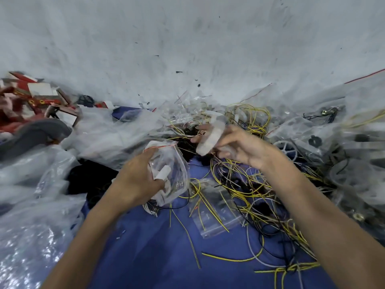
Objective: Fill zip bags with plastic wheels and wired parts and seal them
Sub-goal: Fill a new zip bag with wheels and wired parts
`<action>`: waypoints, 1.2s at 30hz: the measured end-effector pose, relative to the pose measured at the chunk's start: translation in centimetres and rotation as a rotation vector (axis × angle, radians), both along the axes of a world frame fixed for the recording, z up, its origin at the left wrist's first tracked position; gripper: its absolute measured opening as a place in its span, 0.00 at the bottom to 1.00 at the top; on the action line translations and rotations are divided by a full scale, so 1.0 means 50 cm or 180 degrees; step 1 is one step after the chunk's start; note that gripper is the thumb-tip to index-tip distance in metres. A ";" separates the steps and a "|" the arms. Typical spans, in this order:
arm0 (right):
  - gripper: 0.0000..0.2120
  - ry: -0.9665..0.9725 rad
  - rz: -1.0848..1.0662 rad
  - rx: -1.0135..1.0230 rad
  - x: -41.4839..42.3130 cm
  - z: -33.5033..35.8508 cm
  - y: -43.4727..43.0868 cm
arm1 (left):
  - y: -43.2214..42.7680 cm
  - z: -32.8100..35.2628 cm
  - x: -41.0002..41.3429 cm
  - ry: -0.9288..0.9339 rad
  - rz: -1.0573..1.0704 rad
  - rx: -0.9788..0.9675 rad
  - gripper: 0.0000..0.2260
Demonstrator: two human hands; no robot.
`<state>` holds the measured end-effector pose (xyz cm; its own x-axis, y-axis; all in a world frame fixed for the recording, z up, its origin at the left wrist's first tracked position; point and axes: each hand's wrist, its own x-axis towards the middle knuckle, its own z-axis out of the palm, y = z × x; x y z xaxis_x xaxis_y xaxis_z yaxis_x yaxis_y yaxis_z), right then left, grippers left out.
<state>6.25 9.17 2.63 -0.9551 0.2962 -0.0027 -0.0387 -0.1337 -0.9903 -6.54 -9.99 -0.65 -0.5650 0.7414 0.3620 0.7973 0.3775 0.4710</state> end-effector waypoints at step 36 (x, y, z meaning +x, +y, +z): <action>0.11 0.0779 -0.0843 0.0476 0.071 0.032 0.027 | 0.012 -0.019 -0.007 -0.0067 0.0141 0.0398 0.27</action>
